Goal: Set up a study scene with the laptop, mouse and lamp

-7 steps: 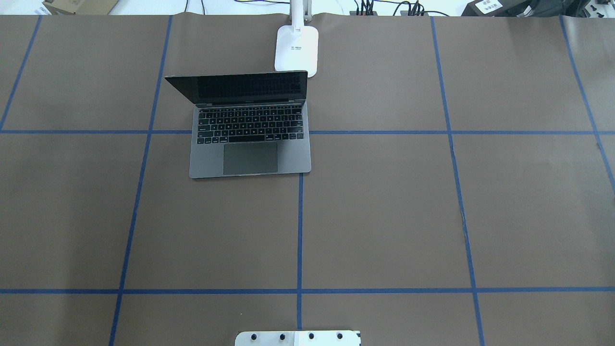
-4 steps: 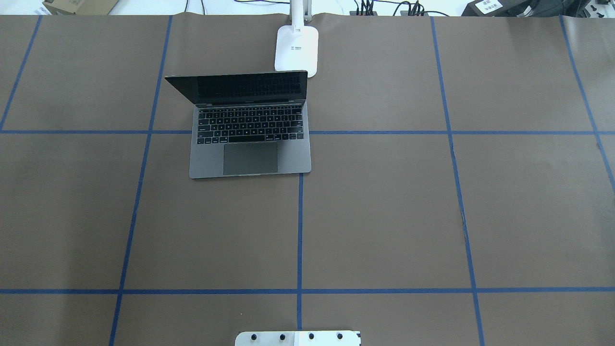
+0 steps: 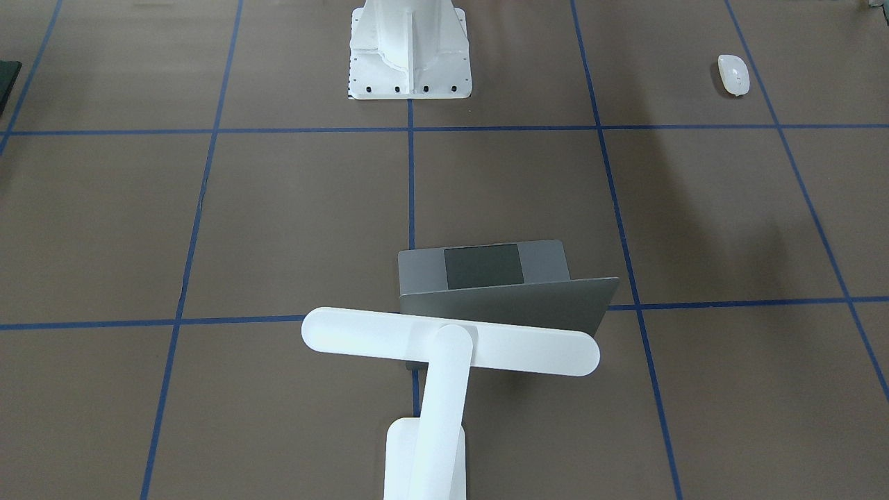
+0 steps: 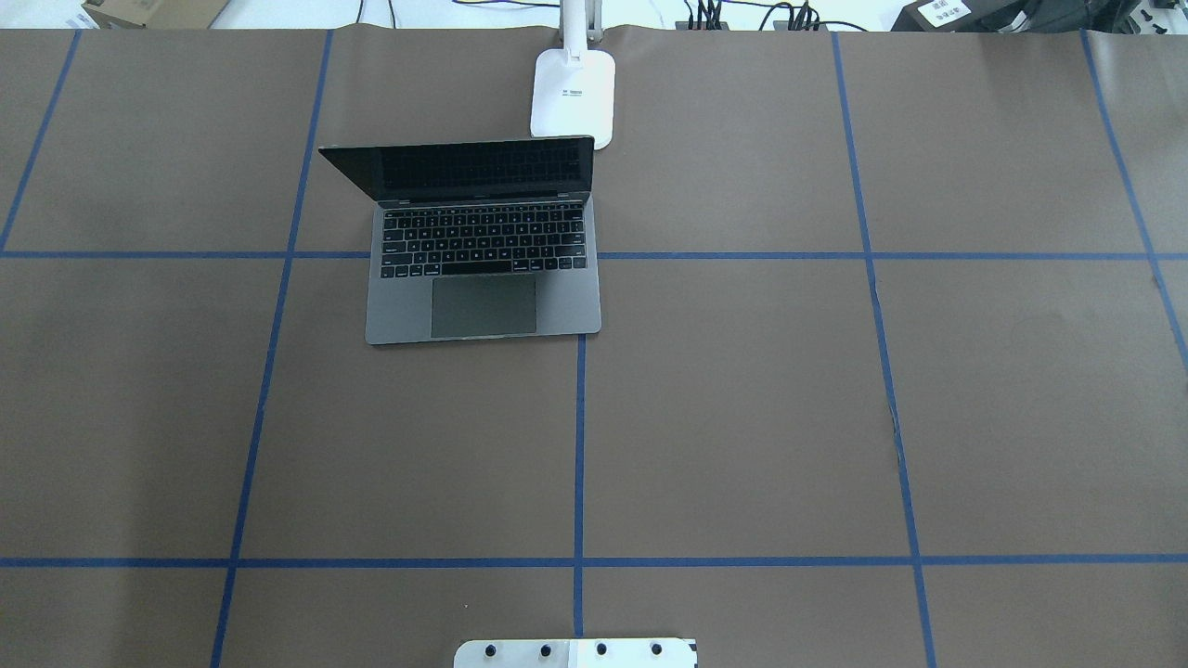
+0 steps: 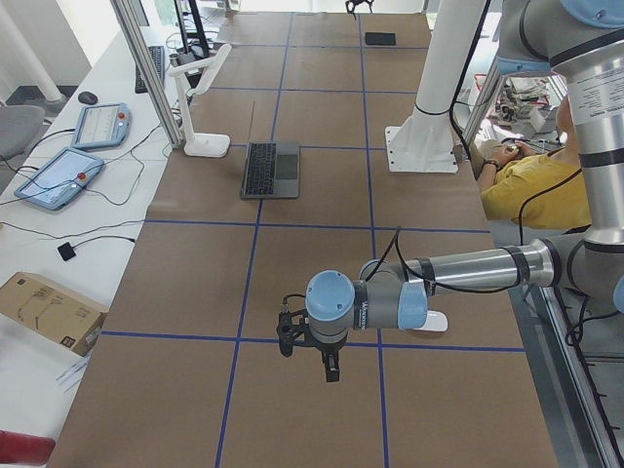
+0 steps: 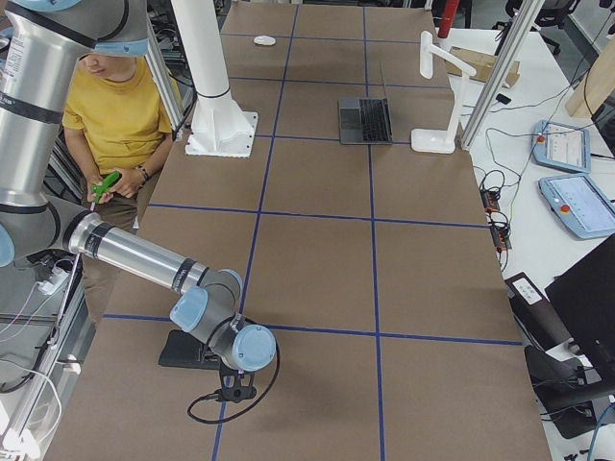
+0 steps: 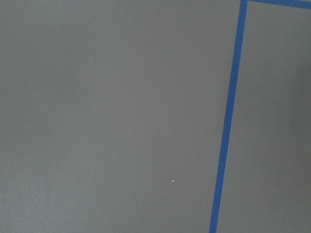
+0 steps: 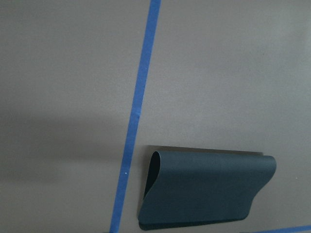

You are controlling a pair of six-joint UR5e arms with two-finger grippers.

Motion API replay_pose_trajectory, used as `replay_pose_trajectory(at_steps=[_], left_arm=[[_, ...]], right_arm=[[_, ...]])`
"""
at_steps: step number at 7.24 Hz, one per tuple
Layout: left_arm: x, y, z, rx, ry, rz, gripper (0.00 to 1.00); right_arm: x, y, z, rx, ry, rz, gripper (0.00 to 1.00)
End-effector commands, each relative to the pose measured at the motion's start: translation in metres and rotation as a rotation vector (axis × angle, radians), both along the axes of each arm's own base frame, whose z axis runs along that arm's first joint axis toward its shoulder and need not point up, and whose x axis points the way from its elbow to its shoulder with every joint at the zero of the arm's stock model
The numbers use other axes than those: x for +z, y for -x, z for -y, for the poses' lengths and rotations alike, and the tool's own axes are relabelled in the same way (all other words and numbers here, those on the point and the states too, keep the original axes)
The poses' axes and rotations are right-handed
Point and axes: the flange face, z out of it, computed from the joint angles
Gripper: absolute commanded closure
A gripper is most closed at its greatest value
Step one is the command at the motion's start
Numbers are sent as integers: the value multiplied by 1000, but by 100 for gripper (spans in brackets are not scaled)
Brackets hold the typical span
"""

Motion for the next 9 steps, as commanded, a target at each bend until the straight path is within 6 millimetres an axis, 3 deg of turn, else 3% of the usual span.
replay_pose_trajectory(at_steps=[1, 3, 9], left_arm=[[0, 0, 0, 0, 1, 0, 0], [0, 0, 0, 0, -1, 0, 0], [-3, 1, 0, -2, -4, 0, 0]], right_arm=[[24, 6, -5, 1, -1, 12, 14], [34, 7, -27, -6, 40, 9, 17], [39, 16, -34, -39, 58, 15, 26]])
